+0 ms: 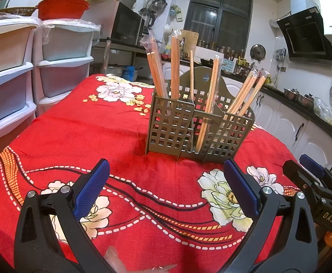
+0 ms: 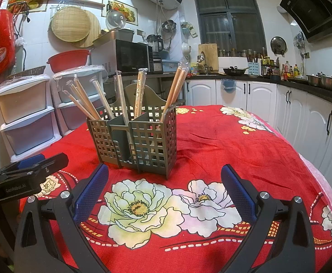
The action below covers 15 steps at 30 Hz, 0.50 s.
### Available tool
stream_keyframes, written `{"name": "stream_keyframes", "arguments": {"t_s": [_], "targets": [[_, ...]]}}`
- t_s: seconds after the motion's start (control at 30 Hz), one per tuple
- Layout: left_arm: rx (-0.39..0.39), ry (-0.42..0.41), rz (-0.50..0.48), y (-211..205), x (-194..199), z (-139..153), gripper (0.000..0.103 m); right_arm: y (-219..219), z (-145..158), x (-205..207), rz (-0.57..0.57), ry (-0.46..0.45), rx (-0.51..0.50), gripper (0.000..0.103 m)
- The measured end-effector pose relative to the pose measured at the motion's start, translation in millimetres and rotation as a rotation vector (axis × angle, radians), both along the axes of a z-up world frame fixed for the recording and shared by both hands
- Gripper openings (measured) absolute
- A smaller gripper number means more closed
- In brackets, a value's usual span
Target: Organize utensils
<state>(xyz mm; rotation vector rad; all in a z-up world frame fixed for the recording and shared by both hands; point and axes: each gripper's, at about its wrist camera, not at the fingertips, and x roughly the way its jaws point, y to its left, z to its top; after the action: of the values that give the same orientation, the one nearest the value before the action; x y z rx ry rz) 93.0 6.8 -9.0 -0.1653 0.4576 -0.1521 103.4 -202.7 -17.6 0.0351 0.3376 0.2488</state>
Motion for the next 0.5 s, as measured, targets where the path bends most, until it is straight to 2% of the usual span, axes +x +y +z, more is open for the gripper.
{"name": "stream_keyframes", "arguments": {"t_s": [0.33,0.5], "targets": [[0.015,0.024,-0.005,-4.7,4.3,-1.8,0.092,-3.0,-2.4,-0.4,-0.001,0.009,0.005,0.096],[-0.024,0.049,0.011,3.3,4.9,0.2,0.092,-4.1,-3.2,-0.8,-0.002,0.011,0.006,0.096]]}}
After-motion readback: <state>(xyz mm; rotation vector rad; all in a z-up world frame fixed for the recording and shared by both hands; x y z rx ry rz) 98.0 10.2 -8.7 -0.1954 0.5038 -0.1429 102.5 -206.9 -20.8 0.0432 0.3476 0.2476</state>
